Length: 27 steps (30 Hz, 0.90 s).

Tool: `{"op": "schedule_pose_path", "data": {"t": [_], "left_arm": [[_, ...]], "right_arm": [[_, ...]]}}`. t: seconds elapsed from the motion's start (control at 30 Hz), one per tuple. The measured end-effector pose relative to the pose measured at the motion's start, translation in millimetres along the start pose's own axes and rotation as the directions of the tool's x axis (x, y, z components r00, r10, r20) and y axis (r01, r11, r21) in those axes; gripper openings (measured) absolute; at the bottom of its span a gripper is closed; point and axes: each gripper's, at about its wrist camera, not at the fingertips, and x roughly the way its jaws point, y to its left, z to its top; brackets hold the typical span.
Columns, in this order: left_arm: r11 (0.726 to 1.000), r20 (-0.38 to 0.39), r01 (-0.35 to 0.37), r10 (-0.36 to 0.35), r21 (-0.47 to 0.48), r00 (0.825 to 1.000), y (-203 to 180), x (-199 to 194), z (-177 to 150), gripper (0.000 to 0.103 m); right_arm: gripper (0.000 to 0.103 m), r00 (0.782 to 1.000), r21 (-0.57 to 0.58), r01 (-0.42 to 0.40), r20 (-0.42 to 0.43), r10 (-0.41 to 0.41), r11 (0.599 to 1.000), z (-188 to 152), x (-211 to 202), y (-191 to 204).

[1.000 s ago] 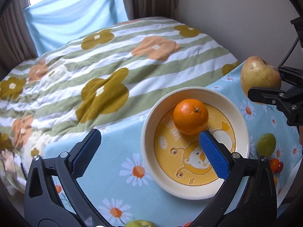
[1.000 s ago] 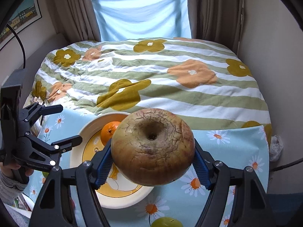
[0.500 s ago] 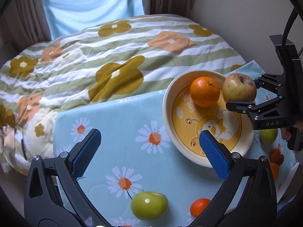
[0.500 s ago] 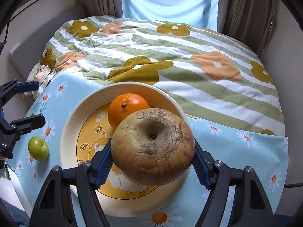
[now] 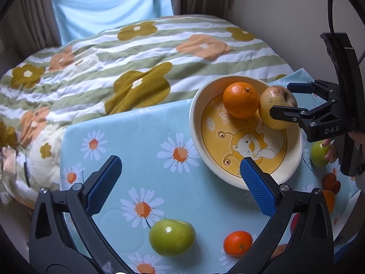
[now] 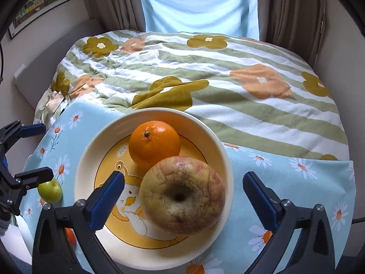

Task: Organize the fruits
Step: 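Release the orange into the bowl with the left tool while the right tool releases the apple there, then withdraw the left tool toward the brown kiwi while the right tool moves toward a red tomato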

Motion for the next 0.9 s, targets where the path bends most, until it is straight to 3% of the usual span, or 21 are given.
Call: {"op": "schedule_pose_path", "data": {"t": [0.53, 0.73, 0.9], "left_arm": [[0.998, 0.074, -0.063, 0.061, 0.024, 0.995, -36.9, -53.7, 6.9, 0.103], [0.998, 0.131, -0.066, 0.065, 0.003, 0.989, -55.6, -88.4, 2.8, 0.103], [0.997, 0.159, -0.068, 0.07, -0.021, 0.985, -69.6, -114.3, -8.9, 0.103]], "right_arm": [[0.103, 0.998, -0.032, 0.038, 0.058, -0.036, 0.999, -3.4, -77.5, 8.5], [0.103, 0.996, -0.039, 0.027, 0.083, -0.024, 0.999, -14.1, -120.8, 12.3], [0.103, 0.994, -0.064, 0.064, 0.098, -0.058, 0.996, -31.6, -154.0, 19.0]]}}
